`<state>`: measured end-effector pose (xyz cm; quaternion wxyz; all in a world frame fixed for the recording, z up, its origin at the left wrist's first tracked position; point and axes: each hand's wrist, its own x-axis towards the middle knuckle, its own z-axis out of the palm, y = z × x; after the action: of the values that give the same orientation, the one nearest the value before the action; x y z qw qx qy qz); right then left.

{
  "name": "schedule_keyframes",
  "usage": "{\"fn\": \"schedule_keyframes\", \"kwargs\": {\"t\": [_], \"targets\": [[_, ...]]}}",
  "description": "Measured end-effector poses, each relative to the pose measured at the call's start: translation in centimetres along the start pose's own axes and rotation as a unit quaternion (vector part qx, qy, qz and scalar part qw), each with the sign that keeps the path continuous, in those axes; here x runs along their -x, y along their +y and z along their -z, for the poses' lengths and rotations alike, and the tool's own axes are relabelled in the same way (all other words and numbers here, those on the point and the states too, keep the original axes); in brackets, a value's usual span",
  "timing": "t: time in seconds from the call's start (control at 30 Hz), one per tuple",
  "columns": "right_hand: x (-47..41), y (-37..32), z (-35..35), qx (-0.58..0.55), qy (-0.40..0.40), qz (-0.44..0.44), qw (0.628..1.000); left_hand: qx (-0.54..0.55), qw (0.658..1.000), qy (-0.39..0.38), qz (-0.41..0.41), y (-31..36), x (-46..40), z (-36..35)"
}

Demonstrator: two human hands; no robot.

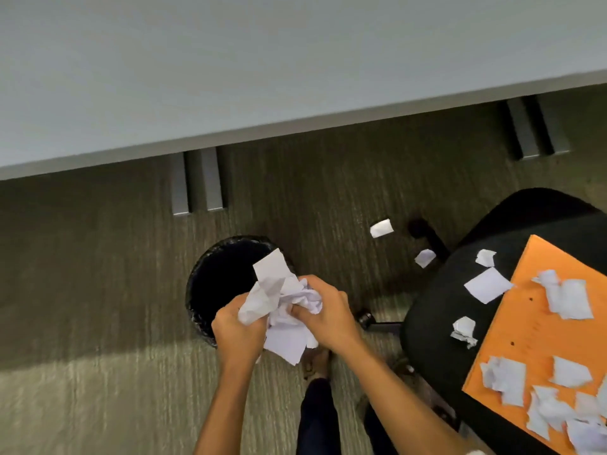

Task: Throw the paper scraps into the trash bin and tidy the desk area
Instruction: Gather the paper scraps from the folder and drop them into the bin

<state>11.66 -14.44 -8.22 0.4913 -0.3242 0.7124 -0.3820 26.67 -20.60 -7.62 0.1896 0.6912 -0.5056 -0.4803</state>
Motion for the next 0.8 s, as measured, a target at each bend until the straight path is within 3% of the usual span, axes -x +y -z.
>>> {"fn": "schedule_keyframes", "kwargs": {"t": [0.17,0.4,0.5,0.67,0.8], "targets": [[-4.6,-0.6,-7.4,0.01,-0.022,-0.066,0.998,-0.077,0.997,0.007,0.004,-1.6,-6.4,5.1],[-9.3,1.9,-9.7,0.077,-0.086,-0.164,0.98,-0.153,0.969,-0.188,0.05,-6.3,-13.1,6.9],[-8.8,3.3,-8.0,0.048,-0.076,-0.193,0.977,-0.182,0.955,-0.203,0.113,-7.9,-13.5,6.8],[-4.0,5.8,-2.6,-0.034,0.03,-0.225,0.973,-0.275,0.93,-0.178,0.167,-8.5,-11.2,4.0],[0.9,7.3,4.7,-0.073,0.148,-0.197,0.966,-0.293,0.927,-0.206,0.109,-4.8,-7.7,-1.9]]}}
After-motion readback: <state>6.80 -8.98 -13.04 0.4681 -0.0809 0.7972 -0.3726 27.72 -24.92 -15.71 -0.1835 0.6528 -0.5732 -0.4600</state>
